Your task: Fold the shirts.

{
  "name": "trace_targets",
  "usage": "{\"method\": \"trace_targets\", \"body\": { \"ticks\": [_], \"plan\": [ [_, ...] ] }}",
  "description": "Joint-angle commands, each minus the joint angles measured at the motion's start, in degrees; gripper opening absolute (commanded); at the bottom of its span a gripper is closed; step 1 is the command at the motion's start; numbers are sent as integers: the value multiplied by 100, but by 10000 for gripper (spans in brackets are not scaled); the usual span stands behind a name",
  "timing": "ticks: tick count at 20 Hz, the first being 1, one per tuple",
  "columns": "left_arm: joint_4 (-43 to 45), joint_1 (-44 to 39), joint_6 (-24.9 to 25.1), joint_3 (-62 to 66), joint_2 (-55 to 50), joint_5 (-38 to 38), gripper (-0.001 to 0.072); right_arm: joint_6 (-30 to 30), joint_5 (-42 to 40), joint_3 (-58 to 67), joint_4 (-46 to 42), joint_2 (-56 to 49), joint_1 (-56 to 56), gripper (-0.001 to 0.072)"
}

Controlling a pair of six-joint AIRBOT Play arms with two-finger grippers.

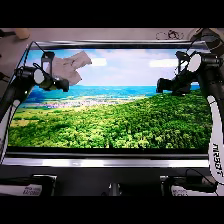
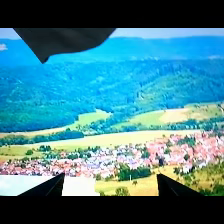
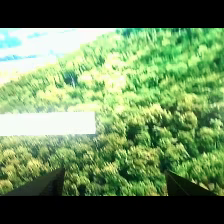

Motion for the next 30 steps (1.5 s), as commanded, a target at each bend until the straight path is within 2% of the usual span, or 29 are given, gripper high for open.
{"method": "trace_targets", "body": {
  "ticks": [1, 3, 6, 9, 17, 18, 20, 21, 22, 23, 24, 25, 26, 28, 29, 30],
  "plan": [
    [-660, 778, -896, 1659, -1506, -129, 663, -22, -520, 7, 160, -2, 7, 686],
    [-1637, 1237, -1174, 2586, -2378, -160, 663, -22, -531, 7, 170, -2, 7, 679],
    [-2437, 1436, -1178, 2863, -2979, 844, 663, -22, -544, 7, 295, -2, 7, 667],
    [-2481, 1438, -1434, 2859, -3259, 1268, 663, -22, -538, 7, 507, 0, 7, 667],
    [-2450, 1419, -1440, 2841, -3567, 2673, 648, -22, -529, 7, 708, 0, 7, 667],
    [-2446, 1412, -1475, 2841, -3609, 2721, 585, -22, -529, 7, 708, 0, 7, 667],
    [-2485, 1412, -1652, 2841, -3703, 2721, 307, -20, -538, 7, 730, 0, 7, 668],
    [-2487, 1412, -1836, 2841, -3742, 2691, 304, -20, -522, 7, 804, 2, 7, 669],
    [-2492, 1425, -2096, 2841, -3762, 2640, 149, -22, -433, 7, 920, 11, 7, 669],
    [-2573, 1440, -2146, 2844, -3744, 2608, 27, -24, -350, 7, 1019, 20, 7, 669],
    [-2782, 1440, -2083, 2844, -3650, 2588, 26, -24, -284, 7, 1029, 39, 7, 669],
    [-2949, 1414, -1814, 2844, -3445, 2597, 25, -66, -258, 9, 1021, 61, 7, 669],
    [-2983, 1351, -1370, 2844, -3128, 2643, 25, -212, -323, 7, 1014, 79, 7, 669],
    [-2970, 1150, -74, 2844, -2120, 2511, 23, -577, -638, 9, 970, 120, 7, 671],
    [-2789, 1023, 323, 2844, -1464, 2205, 23, -1049, -938, 11, 763, 157, 7, 677],
    [-2341, 883, 417, 2841, -813, 1779, 23, -1357, -1187, 13, 546, 229, 7, 673]
  ]
}}
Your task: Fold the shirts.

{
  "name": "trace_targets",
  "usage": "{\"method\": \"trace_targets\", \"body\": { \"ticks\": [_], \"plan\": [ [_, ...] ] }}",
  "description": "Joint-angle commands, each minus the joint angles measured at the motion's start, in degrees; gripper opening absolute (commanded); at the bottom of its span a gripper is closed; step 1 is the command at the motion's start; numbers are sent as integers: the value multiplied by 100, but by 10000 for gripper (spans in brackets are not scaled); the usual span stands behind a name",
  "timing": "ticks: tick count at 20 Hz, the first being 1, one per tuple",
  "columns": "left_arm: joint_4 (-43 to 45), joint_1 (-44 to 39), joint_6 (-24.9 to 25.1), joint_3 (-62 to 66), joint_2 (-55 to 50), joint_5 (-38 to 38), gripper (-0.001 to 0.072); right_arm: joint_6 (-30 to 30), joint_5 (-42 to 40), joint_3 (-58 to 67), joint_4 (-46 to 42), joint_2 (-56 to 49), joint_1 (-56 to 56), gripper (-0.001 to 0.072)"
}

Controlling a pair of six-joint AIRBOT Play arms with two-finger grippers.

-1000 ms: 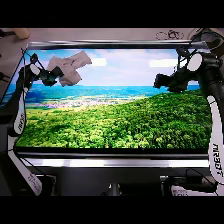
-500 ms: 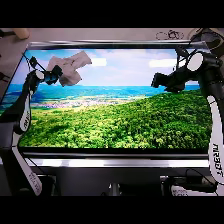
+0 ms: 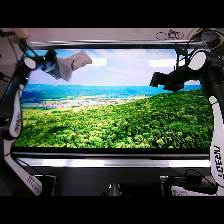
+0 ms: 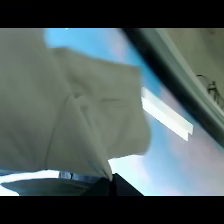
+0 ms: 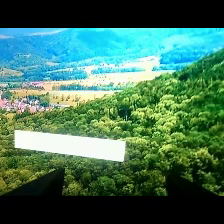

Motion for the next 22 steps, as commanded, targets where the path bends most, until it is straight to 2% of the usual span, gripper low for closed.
{"method": "trace_targets", "body": {
  "ticks": [1, 3, 6, 7, 8, 11, 12, 13, 14, 15, 17, 19, 22],
  "plan": [
    [1056, -474, 1086, -2, 2028, -1152, 23, -835, -772, 9, -555, 245, 4, 673],
    [2011, -1062, 1078, -332, 3276, -2041, 23, -800, -769, 9, -844, 723, 4, 672],
    [2050, -2267, 518, -1716, 4570, -2590, 25, -603, -483, 9, -898, 1655, 4, 672],
    [2055, -2782, 496, -2374, 4817, -2522, 25, -334, -448, 9, -901, 1963, 4, 672],
    [2055, -3248, 262, -3012, 4916, -2350, 25, -144, -356, 9, -890, 2243, 4, 671],
    [2028, -4527, -614, -4872, 4583, -1161, 27, -70, 245, 7, -960, 2758, 4, 670],
    [1814, -4837, -765, -5217, 4299, -883, 155, -72, 490, 7, -979, 2809, 4, 670],
    [1558, -5018, -765, -5285, 4019, -916, 605, -81, 772, 7, -981, 2815, 4, 671],
    [1423, -5060, -710, -5167, 3825, -1233, 709, -103, 1027, -7, -981, 2791, 4, 671],
    [1615, -4981, -442, -4951, 3788, -1709, 720, -114, 1298, -11, -984, 2739, 4, 671],
    [2675, -4527, -116, -4478, 4052, -2566, 720, -70, 1860, -76, -898, 2562, 4, 671],
    [3141, -3556, 269, -4214, 4363, -2933, 720, -81, 2048, -555, -424, 2411, 4, 671],
    [2402, -1552, 286, -4441, 4118, -3224, 719, -116, 1589, -1814, 452, 2249, 7, 671]
  ]
}}
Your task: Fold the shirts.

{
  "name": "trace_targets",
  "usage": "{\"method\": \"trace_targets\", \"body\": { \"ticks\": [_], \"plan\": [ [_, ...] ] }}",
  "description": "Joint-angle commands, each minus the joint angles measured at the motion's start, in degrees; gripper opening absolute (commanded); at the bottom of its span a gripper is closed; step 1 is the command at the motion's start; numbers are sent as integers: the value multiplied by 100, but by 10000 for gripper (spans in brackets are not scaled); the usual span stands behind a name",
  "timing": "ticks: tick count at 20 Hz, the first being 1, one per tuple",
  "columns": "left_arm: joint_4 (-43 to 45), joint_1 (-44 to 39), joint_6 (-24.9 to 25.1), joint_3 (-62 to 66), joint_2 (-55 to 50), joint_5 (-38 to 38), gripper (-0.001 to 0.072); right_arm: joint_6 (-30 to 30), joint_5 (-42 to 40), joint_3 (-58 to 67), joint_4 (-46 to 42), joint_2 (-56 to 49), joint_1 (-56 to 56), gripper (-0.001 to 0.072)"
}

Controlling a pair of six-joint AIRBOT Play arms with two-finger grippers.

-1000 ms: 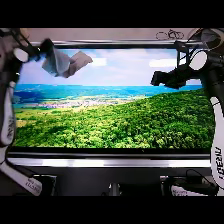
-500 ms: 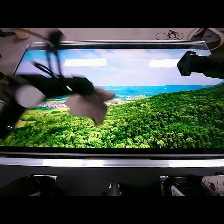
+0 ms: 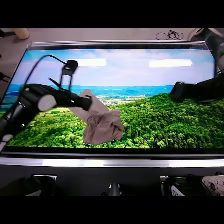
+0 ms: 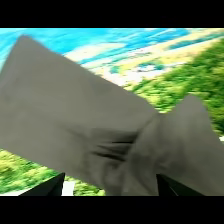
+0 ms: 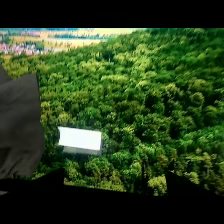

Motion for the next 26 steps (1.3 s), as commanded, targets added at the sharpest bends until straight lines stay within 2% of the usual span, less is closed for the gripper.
{"method": "trace_targets", "body": {
  "ticks": [1, 3, 5, 9, 12, 13, 15, 16, 17, 18, 20, 26],
  "plan": [
    [-632, 1950, 210, -190, -317, -533, 719, -35, -245, -1241, 1043, -197, 7, 671],
    [-1423, 2778, 192, -374, -850, -442, 717, -245, -568, -1803, 1561, -332, 7, 671],
    [-2135, 3128, 264, -400, -1381, -304, 718, -413, -820, -2061, 1912, -446, 13, 671],
    [-3298, 3016, 280, -398, -2140, 654, 717, -581, -1097, -2074, 1952, -763, 17, 673],
    [-3755, 2793, 278, -393, -2535, 1082, 691, -879, -1121, -2074, 2140, -1047, 17, 678],
    [-3810, 2732, 278, -391, -2632, 1204, 605, -1104, -1128, -2074, 2297, -1115, 59, 678],
    [-3816, 2629, 251, -391, -2710, 1513, 567, -1355, -1202, -2074, 2332, -1196, 409, 711],
    [-3816, 2579, 254, -391, -2721, 1685, 398, -1419, -1268, -2074, 2332, -1257, 682, 716],
    [-3816, 2535, 254, -391, -2721, 1816, 271, -1523, -1357, -2074, 2332, -1346, 960, 717],
    [-3814, 2518, 260, -391, -2719, 1886, 111, -1574, -1473, -2074, 2332, -1458, 1198, 717],
    [-3812, 2509, 522, -391, -2708, 1875, 27, -1650, -1821, -2074, 2374, -1729, 1569, 717],
    [-3805, 2507, 1095, -391, -2472, 1801, 24, -1998, -2955, -2072, 2992, -2422, 2197, 710]
  ]
}}
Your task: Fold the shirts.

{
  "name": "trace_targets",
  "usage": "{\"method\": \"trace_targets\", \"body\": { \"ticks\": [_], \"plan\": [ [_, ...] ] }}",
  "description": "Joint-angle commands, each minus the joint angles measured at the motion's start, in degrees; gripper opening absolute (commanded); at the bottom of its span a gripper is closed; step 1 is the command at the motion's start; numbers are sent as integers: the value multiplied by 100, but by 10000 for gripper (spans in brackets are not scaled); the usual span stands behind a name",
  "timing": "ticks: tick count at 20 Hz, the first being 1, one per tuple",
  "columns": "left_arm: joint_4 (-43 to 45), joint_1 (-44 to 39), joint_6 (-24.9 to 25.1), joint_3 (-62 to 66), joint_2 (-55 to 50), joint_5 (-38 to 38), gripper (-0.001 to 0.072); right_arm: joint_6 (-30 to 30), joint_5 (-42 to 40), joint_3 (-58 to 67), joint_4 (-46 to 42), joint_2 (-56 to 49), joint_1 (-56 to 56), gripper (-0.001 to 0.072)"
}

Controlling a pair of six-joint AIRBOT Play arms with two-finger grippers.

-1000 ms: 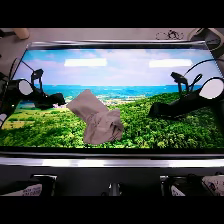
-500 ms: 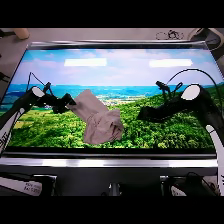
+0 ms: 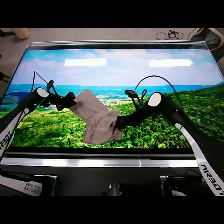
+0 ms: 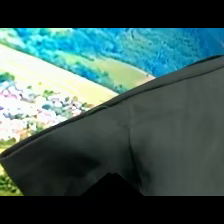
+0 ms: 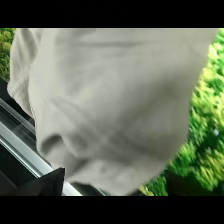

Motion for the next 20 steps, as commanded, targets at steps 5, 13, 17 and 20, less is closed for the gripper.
{"method": "trace_targets", "body": {
  "ticks": [5, 13, 17, 20],
  "plan": [
    [48, 90, 291, 0, 142, -96, 27, 160, -1290, 0, 240, -573, 490, 25],
    [380, 710, 177, -39, 70, -964, 714, 170, -1123, 35, -122, -262, 490, 21],
    [-256, 485, 177, -39, -273, -330, 622, 219, -1069, 35, -94, -245, 490, 21],
    [-560, 387, 232, 76, -234, 295, 73, 236, -1093, 35, -197, 42, 490, 21]
  ]
}}
